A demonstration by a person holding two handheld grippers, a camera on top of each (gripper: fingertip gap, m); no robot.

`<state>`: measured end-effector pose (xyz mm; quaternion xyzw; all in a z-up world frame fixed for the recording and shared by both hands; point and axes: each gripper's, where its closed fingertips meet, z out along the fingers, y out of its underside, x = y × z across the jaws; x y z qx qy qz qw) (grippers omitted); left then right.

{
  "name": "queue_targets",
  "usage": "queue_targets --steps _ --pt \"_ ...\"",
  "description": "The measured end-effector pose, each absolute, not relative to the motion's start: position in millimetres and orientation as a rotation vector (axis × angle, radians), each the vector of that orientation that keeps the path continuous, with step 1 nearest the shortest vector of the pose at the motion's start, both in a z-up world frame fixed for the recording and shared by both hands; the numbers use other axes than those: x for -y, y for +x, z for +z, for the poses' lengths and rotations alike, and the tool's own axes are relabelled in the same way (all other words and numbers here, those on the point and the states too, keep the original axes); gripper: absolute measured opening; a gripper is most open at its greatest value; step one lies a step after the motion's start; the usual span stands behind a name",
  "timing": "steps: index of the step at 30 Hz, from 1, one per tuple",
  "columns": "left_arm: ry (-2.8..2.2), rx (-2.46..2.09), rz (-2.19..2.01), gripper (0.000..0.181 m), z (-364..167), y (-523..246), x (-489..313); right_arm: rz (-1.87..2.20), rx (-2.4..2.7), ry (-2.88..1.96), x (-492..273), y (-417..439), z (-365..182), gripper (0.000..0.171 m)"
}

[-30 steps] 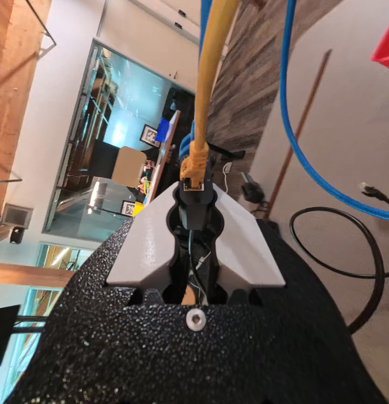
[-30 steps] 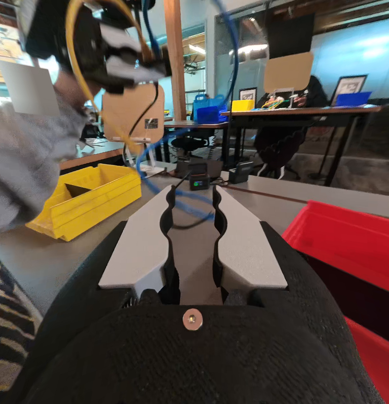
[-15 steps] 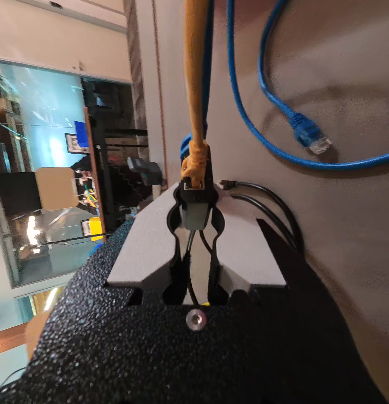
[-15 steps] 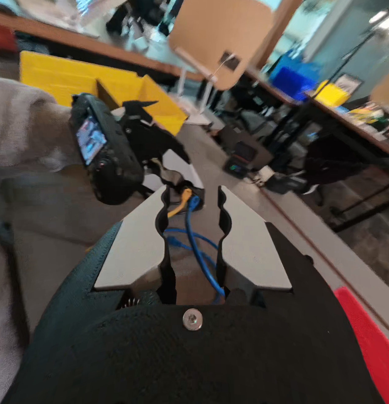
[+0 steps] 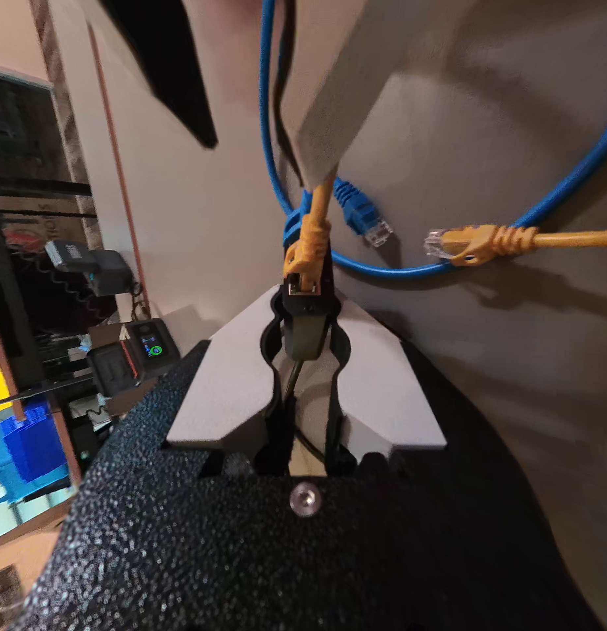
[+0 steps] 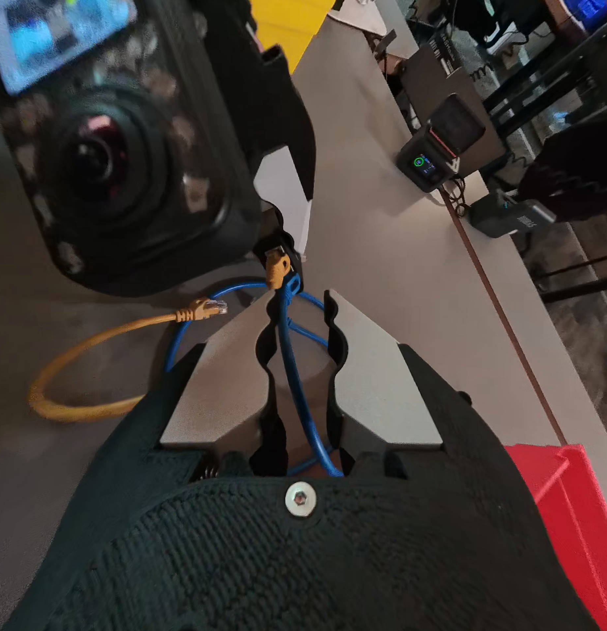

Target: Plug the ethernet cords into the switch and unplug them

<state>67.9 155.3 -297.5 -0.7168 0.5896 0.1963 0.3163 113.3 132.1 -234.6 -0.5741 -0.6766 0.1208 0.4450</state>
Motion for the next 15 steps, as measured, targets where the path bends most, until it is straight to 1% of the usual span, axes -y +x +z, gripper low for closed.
queue_targets --steps 1,6,7,9,13,15 --pt "-1.901 -1.561 0.484 0.022 -299.8 70.8 -152.4 0.302 1.688 -1.424 -131.1 112.5 -239.1 0.021" --pt "-1.948 -1.614 0.446 0.022 -309.3 73.9 -145.7 0.512 1.67 -1.574 -125.0 110.1 -252.0 0.021" --pt "-1.959 -1.615 0.429 0.022 -309.5 74.1 -145.5 0.552 1.622 -1.624 -130.0 112.2 -249.1 0.024" --pt "-2.006 -1.61 0.37 0.022 -309.8 73.8 -145.1 0.659 1.535 -1.7 -136.8 116.4 -239.6 0.033" --pt "-2.097 -1.639 0.238 0.022 -310.5 74.3 -145.6 1.032 1.512 -1.701 -117.5 116.5 -210.3 0.061" --pt "-2.16 -1.647 0.176 0.022 -310.6 74.3 -146.5 1.058 1.551 -1.678 -112.0 118.7 -205.4 0.068"
